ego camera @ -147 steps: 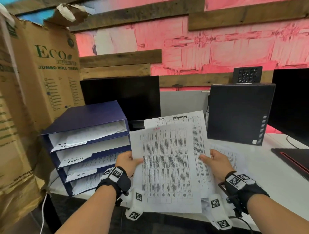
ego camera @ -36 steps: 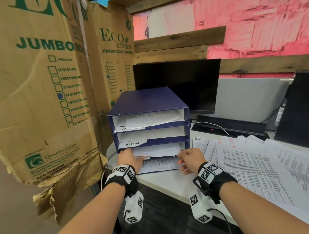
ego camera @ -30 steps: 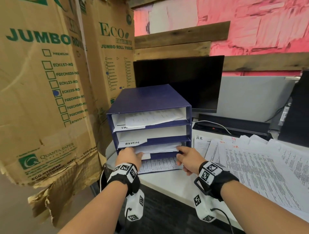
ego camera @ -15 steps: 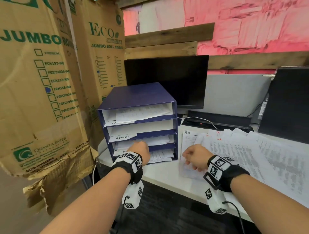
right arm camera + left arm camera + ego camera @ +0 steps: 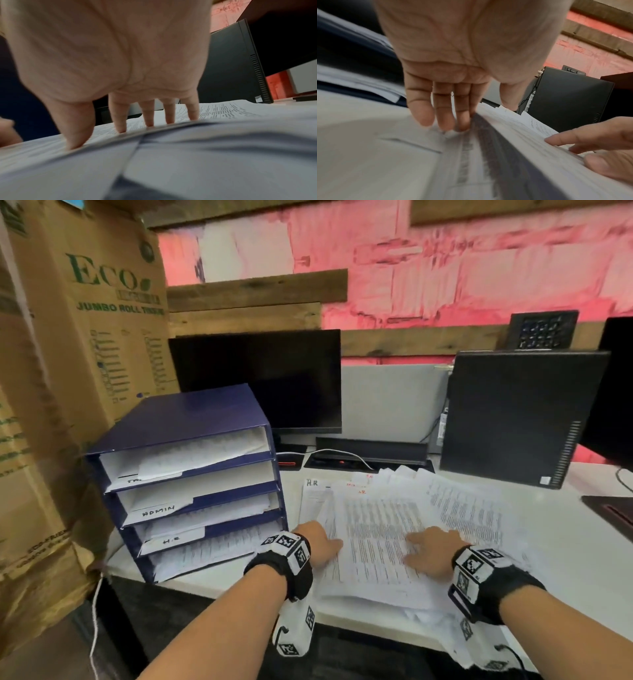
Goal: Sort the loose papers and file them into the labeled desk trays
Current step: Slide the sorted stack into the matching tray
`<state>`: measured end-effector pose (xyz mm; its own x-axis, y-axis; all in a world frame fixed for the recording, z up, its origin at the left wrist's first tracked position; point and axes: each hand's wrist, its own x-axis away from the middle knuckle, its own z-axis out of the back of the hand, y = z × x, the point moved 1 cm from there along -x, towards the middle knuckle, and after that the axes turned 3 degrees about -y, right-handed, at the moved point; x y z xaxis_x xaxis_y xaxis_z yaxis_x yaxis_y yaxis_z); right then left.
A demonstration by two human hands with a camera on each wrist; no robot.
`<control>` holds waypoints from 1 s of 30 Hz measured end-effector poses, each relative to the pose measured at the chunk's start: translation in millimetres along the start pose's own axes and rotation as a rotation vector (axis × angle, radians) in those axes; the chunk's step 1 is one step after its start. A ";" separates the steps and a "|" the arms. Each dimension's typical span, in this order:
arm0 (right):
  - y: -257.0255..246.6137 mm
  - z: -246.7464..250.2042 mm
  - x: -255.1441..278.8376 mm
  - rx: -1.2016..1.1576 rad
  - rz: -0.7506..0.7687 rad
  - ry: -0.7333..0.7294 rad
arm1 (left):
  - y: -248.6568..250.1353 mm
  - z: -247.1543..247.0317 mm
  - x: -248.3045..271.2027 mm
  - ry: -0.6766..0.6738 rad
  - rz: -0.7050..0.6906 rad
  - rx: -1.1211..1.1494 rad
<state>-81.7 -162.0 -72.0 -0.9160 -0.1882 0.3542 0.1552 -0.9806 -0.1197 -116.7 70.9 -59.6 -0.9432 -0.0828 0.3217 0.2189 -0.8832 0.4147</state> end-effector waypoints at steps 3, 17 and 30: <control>11.1 -1.7 3.3 -0.130 0.096 -0.024 | 9.5 -9.7 -8.8 -0.026 -0.017 0.094; 28.1 10.1 -1.9 -0.779 -0.011 0.186 | -3.3 9.5 -11.3 0.385 -0.173 0.624; -10.3 68.8 39.3 -1.121 0.307 0.714 | 36.1 38.6 13.2 0.508 -0.383 0.878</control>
<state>-93.8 -163.0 6.9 -0.9424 0.0153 -0.3340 0.3177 -0.2703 -0.9088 -111.6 55.7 -7.6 -0.9361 -0.2315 -0.2648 -0.2000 -0.2690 0.9421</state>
